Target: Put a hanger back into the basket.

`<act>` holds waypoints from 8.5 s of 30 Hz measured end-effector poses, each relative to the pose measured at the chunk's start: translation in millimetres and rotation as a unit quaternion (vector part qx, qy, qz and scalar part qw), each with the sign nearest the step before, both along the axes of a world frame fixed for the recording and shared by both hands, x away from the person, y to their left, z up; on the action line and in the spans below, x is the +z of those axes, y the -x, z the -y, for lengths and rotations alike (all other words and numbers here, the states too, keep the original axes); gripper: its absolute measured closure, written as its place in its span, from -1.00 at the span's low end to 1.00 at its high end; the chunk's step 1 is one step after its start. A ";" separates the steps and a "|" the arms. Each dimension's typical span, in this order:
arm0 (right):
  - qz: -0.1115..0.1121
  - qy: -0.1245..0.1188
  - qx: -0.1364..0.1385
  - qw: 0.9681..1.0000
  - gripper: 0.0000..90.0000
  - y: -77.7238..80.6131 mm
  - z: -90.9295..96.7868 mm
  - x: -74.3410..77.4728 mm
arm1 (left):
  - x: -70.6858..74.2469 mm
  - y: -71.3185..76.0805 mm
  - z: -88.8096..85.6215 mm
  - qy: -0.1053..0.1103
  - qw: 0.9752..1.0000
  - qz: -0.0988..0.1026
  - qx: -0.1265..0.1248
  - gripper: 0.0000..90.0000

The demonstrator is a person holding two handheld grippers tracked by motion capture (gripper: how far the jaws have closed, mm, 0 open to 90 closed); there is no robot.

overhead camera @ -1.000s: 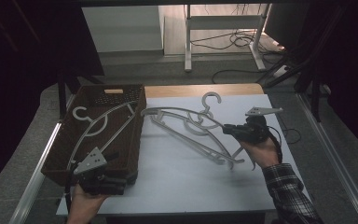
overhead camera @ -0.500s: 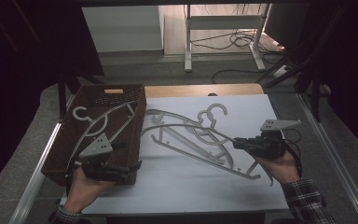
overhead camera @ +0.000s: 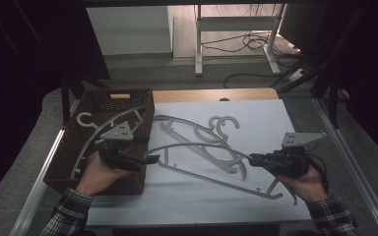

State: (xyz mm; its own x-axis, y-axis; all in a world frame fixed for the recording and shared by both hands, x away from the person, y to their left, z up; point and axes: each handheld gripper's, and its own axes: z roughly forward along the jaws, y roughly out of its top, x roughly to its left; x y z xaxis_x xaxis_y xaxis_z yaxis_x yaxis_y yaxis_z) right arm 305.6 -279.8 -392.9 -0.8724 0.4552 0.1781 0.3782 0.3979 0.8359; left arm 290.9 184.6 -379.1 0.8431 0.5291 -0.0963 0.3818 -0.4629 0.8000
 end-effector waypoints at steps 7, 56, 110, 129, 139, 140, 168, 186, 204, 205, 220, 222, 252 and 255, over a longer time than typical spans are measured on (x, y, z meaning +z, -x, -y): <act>0.006 0.001 0.022 1.000 0.81 3.8 3.0 2.0 | 3.2 -20.6 17.2 0.012 0.999 -0.028 -0.040 -0.17; 0.019 -0.005 0.091 0.996 0.79 1.5 2.1 4.5 | -1.3 -47.8 72.8 0.014 0.971 -0.121 -0.207 0.83; 0.014 -0.024 -0.048 0.998 0.25 6.2 1.8 -19.9 | 30.2 -15.9 -68.3 0.021 0.992 0.030 0.121 0.83; 0.014 0.025 -0.077 0.997 -0.02 11.6 -9.4 -38.2 | 16.4 5.3 -140.6 0.014 0.967 0.069 0.244 0.83; 0.006 0.032 -0.074 0.997 -0.04 11.2 -10.9 -44.3 | 0.5 13.1 -168.8 0.009 0.948 0.082 0.308 0.83; 0.006 0.033 -0.074 0.997 -0.04 11.1 -11.4 -44.7 | -1.3 13.6 -171.5 0.008 0.946 0.083 0.313 0.83; -0.002 0.054 -0.061 0.997 -0.06 10.9 -17.2 -50.7 | -44.5 -0.4 -190.6 -0.008 0.928 0.073 0.364 0.83; -0.002 0.059 -0.055 0.997 -0.06 10.8 -19.9 -51.5 | -55.1 -7.6 -198.5 -0.010 0.935 0.047 0.351 0.82; -0.003 0.058 -0.056 0.997 -0.07 10.6 -19.4 -51.6 | -52.9 -6.7 -203.3 0.012 0.932 0.032 0.361 0.19; -0.002 0.059 -0.056 0.997 -0.07 10.5 -19.4 -51.4 | -51.8 -5.9 -203.5 0.018 0.931 0.033 0.362 0.13; -0.002 0.061 -0.060 0.996 -0.10 10.7 -19.4 -52.5 | -33.0 4.6 -176.3 0.079 0.941 0.034 0.326 -0.69; -0.002 0.062 -0.060 0.996 -0.10 10.8 -19.2 -52.6 | -29.4 7.7 -167.1 0.080 0.945 0.036 0.315 -0.75; -0.002 0.066 -0.079 0.995 -0.26 15.2 -16.2 -59.9 | -53.4 76.9 -44.3 0.082 0.978 0.033 0.187 -0.97; -0.006 0.060 -0.085 0.995 -0.23 12.5 -17.8 -59.7 | -54.5 80.1 -40.6 0.088 0.979 0.037 0.183 -0.97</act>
State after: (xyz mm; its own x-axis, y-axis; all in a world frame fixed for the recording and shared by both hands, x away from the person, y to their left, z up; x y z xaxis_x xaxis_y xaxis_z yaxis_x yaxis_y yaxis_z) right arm 293.1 -262.0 -452.6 -0.7792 0.6144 0.1239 0.4589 0.4246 0.7805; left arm 210.8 225.2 -433.6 0.6090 0.7771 -0.1589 0.4339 -0.1587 0.8869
